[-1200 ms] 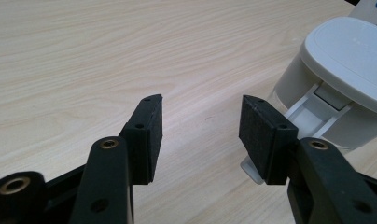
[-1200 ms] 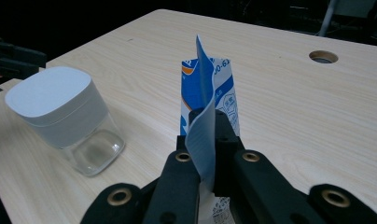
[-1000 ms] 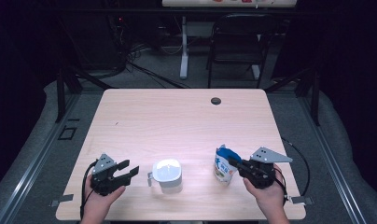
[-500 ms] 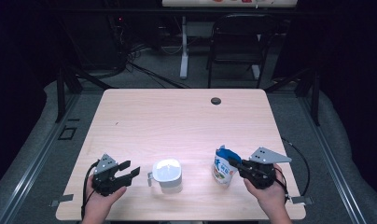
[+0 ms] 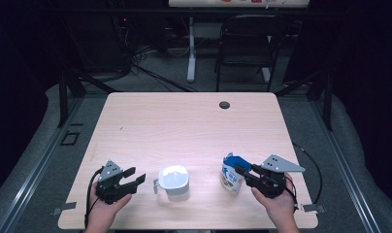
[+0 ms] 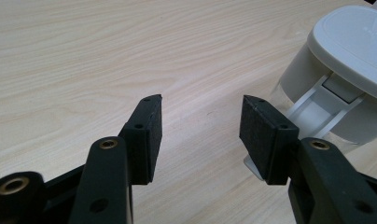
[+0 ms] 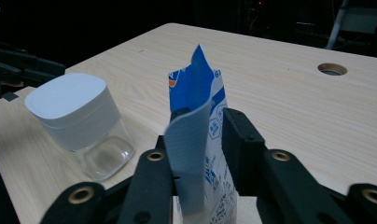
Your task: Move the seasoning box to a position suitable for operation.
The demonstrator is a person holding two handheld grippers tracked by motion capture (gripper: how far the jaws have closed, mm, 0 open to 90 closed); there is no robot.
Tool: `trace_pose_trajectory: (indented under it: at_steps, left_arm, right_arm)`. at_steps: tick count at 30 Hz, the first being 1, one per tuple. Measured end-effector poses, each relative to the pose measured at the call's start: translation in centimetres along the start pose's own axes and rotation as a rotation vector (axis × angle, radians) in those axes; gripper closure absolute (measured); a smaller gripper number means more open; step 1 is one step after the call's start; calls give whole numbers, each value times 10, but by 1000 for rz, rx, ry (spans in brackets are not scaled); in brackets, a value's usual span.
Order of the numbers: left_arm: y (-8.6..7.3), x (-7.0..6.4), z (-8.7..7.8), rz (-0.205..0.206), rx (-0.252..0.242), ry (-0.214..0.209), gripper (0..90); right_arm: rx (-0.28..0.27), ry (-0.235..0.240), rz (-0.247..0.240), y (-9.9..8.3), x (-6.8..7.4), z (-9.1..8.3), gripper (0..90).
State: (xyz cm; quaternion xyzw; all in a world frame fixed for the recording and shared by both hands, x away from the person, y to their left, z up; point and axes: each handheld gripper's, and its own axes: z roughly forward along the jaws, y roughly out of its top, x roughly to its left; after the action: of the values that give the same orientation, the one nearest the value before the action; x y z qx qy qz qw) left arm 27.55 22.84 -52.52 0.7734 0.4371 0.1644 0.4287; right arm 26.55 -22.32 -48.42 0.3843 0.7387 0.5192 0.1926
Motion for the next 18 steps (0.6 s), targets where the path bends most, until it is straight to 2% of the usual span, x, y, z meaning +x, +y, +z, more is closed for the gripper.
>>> trace_pose_trajectory:
  at_steps: [13, 18]
  left_arm:
    - [-1, 0, 1, 3, 5, 6, 494]
    - [-1, -2, 2, 9, 0, 6, 492]
  right_arm:
    - [-9, -28, 51, -12, 0, 3, 505]
    - [5, -76, 51, -17, 3, 0, 446]
